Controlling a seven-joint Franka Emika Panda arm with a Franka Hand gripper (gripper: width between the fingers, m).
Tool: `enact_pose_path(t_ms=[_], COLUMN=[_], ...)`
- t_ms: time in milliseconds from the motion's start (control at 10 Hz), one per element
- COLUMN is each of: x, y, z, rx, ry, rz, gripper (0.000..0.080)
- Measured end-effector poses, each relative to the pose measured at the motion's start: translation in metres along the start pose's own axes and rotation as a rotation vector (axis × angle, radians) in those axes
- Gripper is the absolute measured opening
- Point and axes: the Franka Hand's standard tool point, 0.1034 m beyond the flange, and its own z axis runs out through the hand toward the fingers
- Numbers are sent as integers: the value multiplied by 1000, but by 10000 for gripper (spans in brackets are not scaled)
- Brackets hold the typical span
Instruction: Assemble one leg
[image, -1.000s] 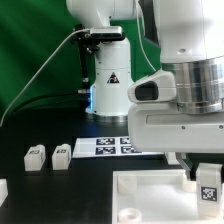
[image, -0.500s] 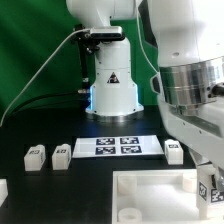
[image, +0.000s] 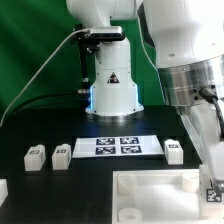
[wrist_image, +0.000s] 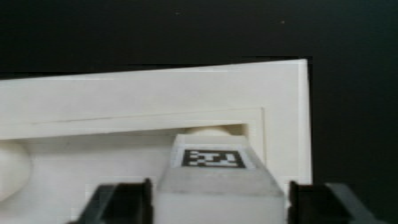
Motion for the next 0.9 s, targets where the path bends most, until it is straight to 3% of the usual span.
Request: enact_pose_path(t_ms=[100, 200, 600, 800, 900], x=[0, 0, 0, 1, 2], y=[0, -1, -1, 0, -1], z=[-1, -2, -2, -3, -4], rx=[-6, -10, -13, -85, -102], ry=[5, 6, 13, 72, 80], rz=[-134, -273, -764, -1107, -1306], gripper=[502, 625, 648, 649, 649])
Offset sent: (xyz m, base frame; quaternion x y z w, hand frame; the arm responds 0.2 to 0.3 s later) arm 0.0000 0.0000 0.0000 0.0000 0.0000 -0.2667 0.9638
